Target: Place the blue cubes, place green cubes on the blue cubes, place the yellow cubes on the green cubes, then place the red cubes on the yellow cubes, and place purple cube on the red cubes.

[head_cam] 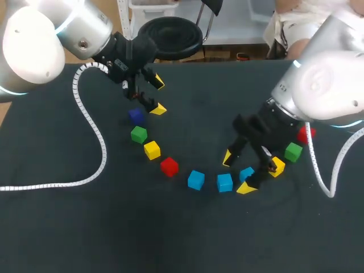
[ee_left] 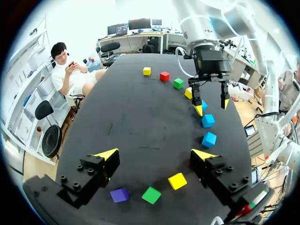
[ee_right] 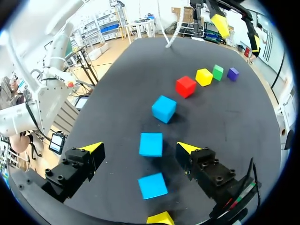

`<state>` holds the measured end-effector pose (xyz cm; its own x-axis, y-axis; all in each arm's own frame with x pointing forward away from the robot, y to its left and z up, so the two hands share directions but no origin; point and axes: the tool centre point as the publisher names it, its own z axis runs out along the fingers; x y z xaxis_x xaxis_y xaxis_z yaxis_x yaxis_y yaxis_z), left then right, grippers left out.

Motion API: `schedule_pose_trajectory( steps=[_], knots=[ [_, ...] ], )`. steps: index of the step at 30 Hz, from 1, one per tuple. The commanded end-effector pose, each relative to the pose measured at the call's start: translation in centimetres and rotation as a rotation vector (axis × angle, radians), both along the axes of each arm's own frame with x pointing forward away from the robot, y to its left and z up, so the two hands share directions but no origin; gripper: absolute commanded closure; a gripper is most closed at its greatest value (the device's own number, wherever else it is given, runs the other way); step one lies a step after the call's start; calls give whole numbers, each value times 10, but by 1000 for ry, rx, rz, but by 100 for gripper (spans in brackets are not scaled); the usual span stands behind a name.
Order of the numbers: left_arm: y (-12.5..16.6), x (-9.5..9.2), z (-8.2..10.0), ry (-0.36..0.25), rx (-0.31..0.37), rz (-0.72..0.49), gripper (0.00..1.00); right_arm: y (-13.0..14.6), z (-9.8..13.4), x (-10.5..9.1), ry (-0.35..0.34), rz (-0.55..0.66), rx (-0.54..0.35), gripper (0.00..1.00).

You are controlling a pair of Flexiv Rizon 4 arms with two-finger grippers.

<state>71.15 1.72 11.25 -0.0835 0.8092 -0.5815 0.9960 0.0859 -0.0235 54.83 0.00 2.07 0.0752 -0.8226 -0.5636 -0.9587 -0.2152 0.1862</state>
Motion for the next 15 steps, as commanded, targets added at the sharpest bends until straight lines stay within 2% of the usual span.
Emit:
schedule_pose_trajectory(
  steps=[1,7,15],
  knots=[
    [-1,2,0,3,4,-1,0,5,-4,-4,-22,-19,-15,0],
    [-1,2,0,3,4,-1,0,9,-6,-7,-47,-22,-25,0],
    [-1,2,0,3,4,-1,0,7,-10,-7,-46,-19,-33,0]
  ],
)
